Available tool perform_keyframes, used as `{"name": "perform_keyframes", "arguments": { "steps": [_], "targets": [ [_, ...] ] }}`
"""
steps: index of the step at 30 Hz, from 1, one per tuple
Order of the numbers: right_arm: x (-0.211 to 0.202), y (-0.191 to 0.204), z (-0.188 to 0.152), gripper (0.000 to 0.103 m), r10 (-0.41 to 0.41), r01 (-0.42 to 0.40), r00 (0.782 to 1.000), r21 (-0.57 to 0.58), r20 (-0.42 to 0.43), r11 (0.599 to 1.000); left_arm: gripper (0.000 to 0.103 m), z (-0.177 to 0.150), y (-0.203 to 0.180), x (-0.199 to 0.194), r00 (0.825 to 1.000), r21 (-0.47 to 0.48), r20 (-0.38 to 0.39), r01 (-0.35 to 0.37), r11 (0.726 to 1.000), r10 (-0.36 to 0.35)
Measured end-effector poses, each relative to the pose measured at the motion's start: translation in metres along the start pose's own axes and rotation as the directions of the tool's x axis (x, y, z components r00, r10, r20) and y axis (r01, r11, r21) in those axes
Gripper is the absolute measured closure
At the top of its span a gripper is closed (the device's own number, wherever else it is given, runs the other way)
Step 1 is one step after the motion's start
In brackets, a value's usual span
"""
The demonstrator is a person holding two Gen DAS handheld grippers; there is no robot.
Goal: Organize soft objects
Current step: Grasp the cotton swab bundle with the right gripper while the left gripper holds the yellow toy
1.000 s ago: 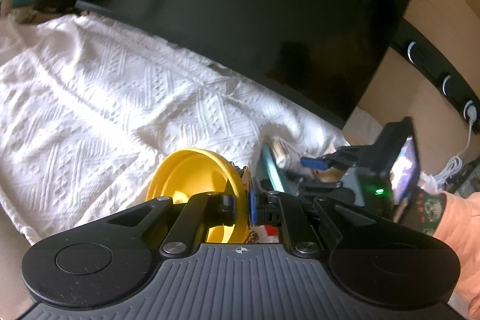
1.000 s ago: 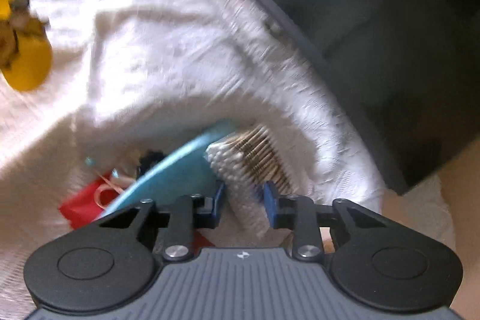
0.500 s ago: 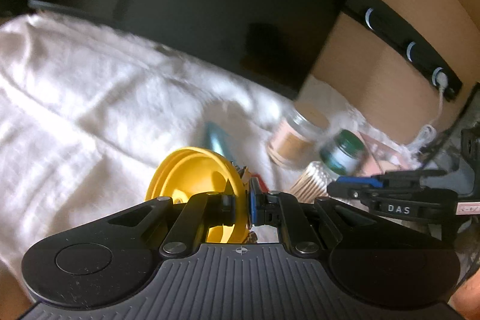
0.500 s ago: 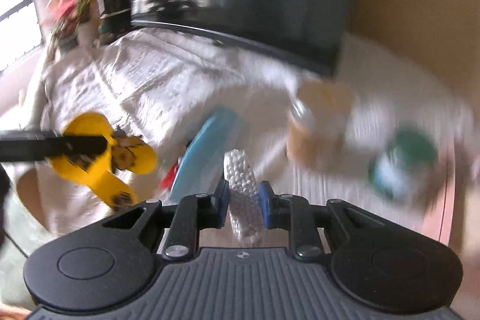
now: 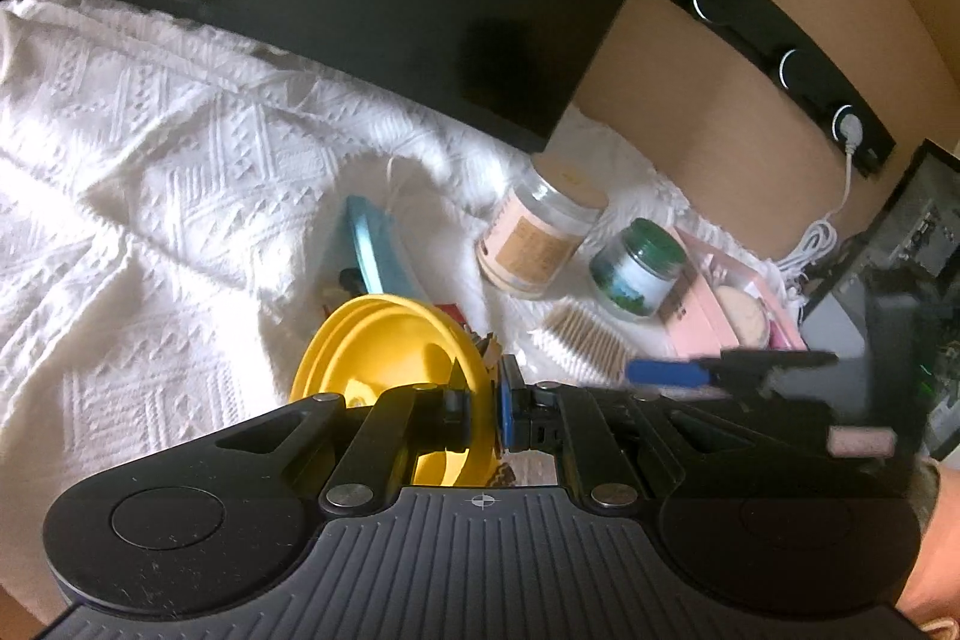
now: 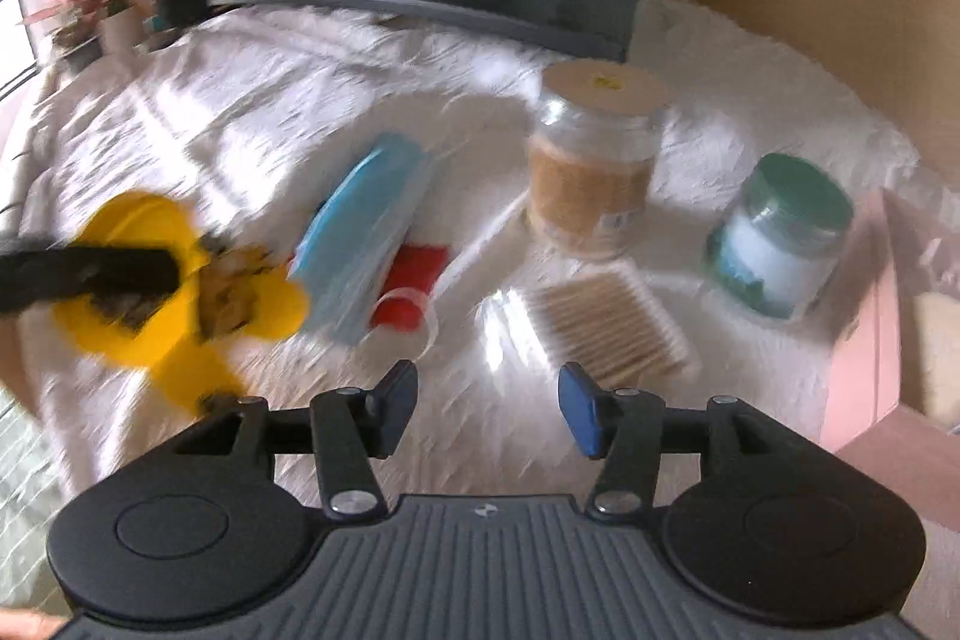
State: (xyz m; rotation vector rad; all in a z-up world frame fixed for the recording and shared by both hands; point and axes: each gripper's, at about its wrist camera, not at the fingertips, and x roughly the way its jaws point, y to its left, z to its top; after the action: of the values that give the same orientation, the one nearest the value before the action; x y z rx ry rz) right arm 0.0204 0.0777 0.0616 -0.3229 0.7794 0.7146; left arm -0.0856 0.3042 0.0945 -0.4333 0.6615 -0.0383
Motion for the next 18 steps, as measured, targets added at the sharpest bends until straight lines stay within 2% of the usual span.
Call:
{"name": "perform_keyframes", "arguments": {
  "steps": [1,2,4,6,9,11,13,16,18],
  "targets": [
    [0.000,0.000,0.003,0.047,-0.024,0.024,1.000,0.005,0.013,1.000,0.092,0.000,0.000,-0.003,1.000,0.004,0.003,-0.001,1.000,0.001],
    [-0.002,0.000,0.005,0.037,-0.035,0.034,0.999,0.004,0.031,0.999,0.092,0.000,0.000,-0.006,1.000,0.006,0.006,-0.004,1.000,0.004],
    [-0.007,-0.003,0.006,0.024,-0.053,0.054,0.995,-0.009,0.081,0.999,0.092,-0.002,0.003,-0.011,1.000,0.001,0.013,-0.013,1.000,0.013],
    [-0.005,-0.009,0.006,0.023,-0.088,0.088,0.990,0.006,0.108,0.996,0.092,-0.005,0.009,-0.013,0.999,-0.020,0.010,-0.033,0.999,0.033],
    [0.005,-0.028,0.009,0.023,-0.140,0.128,0.988,0.174,0.058,0.976,0.092,-0.009,0.017,-0.012,0.999,-0.053,-0.013,-0.051,0.997,0.050],
    [0.012,-0.043,0.007,0.023,-0.129,0.117,0.992,0.346,0.011,0.931,0.092,-0.010,0.020,-0.011,0.998,-0.064,-0.019,-0.055,0.996,0.053],
    [0.023,-0.053,0.005,0.023,-0.076,0.081,0.997,0.472,-0.029,0.878,0.092,-0.008,0.022,-0.008,0.998,-0.069,-0.023,-0.057,0.996,0.055],
    [0.043,-0.058,0.012,0.023,-0.054,0.097,0.994,0.560,-0.093,0.823,0.092,-0.001,0.021,-0.005,0.998,-0.059,-0.022,-0.062,0.996,0.061],
    [0.056,-0.057,0.019,0.023,-0.081,0.135,0.990,0.586,-0.118,0.799,0.092,0.005,0.021,-0.004,0.998,-0.049,-0.014,-0.069,0.996,0.068]
  ]
}}
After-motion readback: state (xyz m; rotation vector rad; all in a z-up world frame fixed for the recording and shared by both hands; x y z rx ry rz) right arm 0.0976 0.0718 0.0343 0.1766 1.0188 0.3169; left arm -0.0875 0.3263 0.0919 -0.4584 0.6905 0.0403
